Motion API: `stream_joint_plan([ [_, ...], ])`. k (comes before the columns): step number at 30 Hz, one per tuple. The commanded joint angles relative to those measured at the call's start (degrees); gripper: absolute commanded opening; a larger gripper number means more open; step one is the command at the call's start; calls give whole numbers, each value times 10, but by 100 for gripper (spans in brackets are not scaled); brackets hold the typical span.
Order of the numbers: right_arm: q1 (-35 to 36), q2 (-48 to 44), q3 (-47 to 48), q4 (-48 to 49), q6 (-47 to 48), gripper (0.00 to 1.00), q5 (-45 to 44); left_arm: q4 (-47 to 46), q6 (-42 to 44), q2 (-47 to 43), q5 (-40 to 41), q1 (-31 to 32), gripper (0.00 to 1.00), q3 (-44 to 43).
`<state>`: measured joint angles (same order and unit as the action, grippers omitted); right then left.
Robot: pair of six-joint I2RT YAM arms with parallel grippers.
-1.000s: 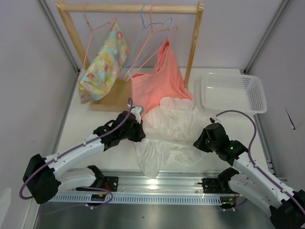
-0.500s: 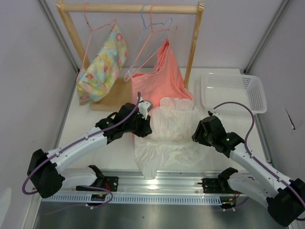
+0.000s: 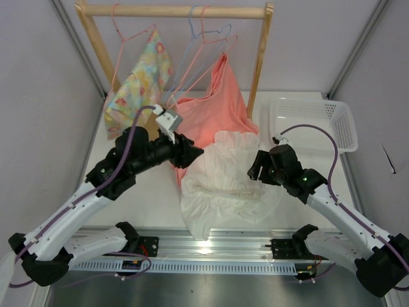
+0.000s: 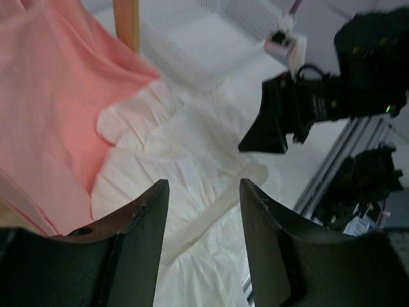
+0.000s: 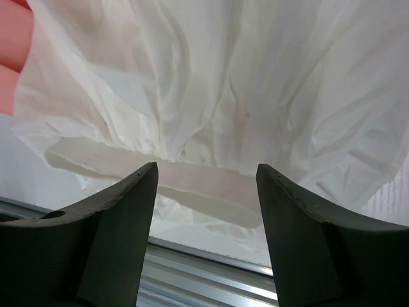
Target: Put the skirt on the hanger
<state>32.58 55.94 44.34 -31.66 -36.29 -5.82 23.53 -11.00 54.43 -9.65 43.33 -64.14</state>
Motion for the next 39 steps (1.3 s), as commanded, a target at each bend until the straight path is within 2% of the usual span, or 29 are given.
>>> stream_joint_plan([
  [1,2,-12,25,20,9,70,10,-50,10,-18,87,-10,54,-79],
  [3,3,-14,28,17,10,70,8,-81,5,-5,163,-30,54,-123],
  [5,2,-16,30,17,10,70,11,-98,17,17,190,-52,55,-181],
  [6,2,-17,30,17,10,70,12,-109,23,33,193,-60,55,-241],
  [7,2,-20,30,18,10,70,12,-107,35,77,191,-69,57,-265],
  [10,2,-25,34,19,14,70,12,-92,41,184,160,-122,57,-371],
  [11,2,-26,38,20,16,70,13,-101,39,205,161,-147,57,-383],
  [13,2,-25,43,20,20,70,15,-144,20,242,101,-178,57,-415],
  [17,1,-22,61,12,32,70,20,-153,5,355,43,-217,55,-509],
  [21,-1,-21,80,1,43,70,17,-178,11,404,-4,-232,55,-544],
  [25,-5,-23,81,-3,51,70,17,-174,5,446,-18,-245,55,-586],
  [39,-26,-22,59,2,61,70,32,-251,-27,495,-73,-254,54,-584],
])
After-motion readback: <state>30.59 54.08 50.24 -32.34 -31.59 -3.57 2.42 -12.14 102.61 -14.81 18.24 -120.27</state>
